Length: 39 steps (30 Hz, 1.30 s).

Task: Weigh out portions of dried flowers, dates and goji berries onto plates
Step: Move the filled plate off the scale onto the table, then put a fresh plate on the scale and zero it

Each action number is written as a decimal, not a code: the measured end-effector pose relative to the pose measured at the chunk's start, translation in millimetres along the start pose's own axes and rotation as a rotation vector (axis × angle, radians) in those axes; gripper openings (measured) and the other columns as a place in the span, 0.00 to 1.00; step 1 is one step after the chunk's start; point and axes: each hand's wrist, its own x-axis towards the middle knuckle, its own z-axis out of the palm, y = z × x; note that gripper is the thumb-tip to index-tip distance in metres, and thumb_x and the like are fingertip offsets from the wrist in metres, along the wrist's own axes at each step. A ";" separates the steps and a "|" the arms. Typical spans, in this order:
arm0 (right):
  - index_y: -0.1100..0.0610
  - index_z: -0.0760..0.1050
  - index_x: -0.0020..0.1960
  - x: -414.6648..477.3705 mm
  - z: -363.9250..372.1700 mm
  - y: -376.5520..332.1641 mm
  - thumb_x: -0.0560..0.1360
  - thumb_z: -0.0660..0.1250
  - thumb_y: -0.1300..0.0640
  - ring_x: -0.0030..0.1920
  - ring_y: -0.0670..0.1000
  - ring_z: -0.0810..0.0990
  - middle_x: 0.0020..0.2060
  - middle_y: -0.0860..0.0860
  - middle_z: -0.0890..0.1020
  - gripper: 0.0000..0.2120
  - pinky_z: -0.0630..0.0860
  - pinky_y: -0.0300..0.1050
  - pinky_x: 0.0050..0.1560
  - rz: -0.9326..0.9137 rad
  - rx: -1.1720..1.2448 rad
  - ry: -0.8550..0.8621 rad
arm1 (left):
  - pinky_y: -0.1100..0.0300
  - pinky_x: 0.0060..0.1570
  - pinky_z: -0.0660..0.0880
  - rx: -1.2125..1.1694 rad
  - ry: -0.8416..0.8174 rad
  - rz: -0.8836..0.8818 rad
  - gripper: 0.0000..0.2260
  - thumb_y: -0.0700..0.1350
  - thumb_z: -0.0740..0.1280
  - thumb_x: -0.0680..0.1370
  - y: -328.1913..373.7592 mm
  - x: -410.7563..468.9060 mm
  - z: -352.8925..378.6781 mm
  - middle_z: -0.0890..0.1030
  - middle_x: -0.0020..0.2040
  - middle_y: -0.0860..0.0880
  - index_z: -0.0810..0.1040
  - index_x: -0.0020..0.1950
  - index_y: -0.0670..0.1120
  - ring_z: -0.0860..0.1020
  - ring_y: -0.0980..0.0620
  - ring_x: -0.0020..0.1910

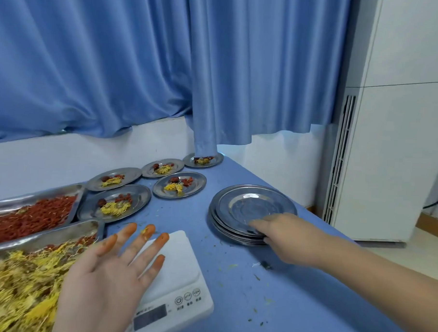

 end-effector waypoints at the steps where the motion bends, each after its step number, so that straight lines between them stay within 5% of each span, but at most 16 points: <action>1: 0.51 0.70 0.57 1.1 0.3 -0.1 0.76 0.59 0.60 0.48 0.55 0.77 0.48 0.49 0.79 0.11 0.74 0.51 0.47 0.019 -0.009 0.015 | 0.45 0.50 0.79 -0.002 0.012 0.022 0.15 0.50 0.61 0.75 4.6 -1.8 -6.5 0.83 0.59 0.42 0.78 0.59 0.47 0.82 0.37 0.55; 5: 0.51 0.72 0.49 3.3 -0.8 0.8 0.75 0.62 0.58 0.48 0.54 0.77 0.45 0.47 0.80 0.04 0.74 0.52 0.48 0.054 0.007 0.055 | 0.44 0.55 0.72 -0.049 0.041 0.091 0.13 0.50 0.59 0.78 15.4 -9.8 -28.5 0.81 0.61 0.43 0.77 0.59 0.48 0.81 0.38 0.57; 13: 0.52 0.77 0.48 3.1 -19.4 -3.1 0.73 0.68 0.53 0.45 0.50 0.77 0.42 0.46 0.81 0.06 0.74 0.47 0.47 0.106 0.080 0.100 | 0.45 0.55 0.72 -0.144 0.054 0.215 0.16 0.50 0.60 0.78 18.7 -23.9 -47.8 0.82 0.60 0.42 0.75 0.65 0.48 0.81 0.38 0.57; 17: 0.54 0.80 0.45 4.3 -26.5 -4.4 0.72 0.66 0.59 0.46 0.53 0.77 0.41 0.47 0.81 0.04 0.73 0.47 0.48 0.070 -0.030 0.271 | 0.44 0.56 0.72 -0.138 0.071 0.214 0.15 0.50 0.60 0.78 18.6 -27.9 -51.6 0.82 0.60 0.42 0.76 0.61 0.47 0.81 0.38 0.57; 22: 0.58 0.75 0.30 -0.6 -26.3 -12.4 0.61 0.73 0.69 0.30 0.57 0.74 0.27 0.51 0.75 0.10 0.71 0.47 0.31 -0.116 -0.258 0.665 | 0.45 0.55 0.72 -0.164 0.085 0.216 0.17 0.51 0.60 0.78 17.7 -27.6 -57.0 0.82 0.60 0.42 0.75 0.65 0.48 0.81 0.39 0.57; 27: 0.59 0.77 0.32 8.9 -13.2 -45.1 0.67 0.70 0.68 0.31 0.57 0.73 0.29 0.51 0.76 0.07 0.68 0.48 0.32 -0.256 -0.127 0.908 | 0.51 0.54 0.71 -0.166 0.151 0.248 0.14 0.52 0.61 0.76 18.9 -26.2 -59.7 0.83 0.55 0.45 0.79 0.58 0.48 0.83 0.44 0.52; 39: 0.59 0.79 0.34 30.8 40.9 -102.8 0.69 0.70 0.65 0.28 0.55 0.76 0.30 0.51 0.78 0.06 0.73 0.46 0.26 -0.421 0.128 0.857 | 0.54 0.45 0.70 -0.127 0.168 0.315 0.16 0.49 0.65 0.68 18.1 -27.8 -59.1 0.81 0.46 0.47 0.78 0.54 0.47 0.77 0.48 0.41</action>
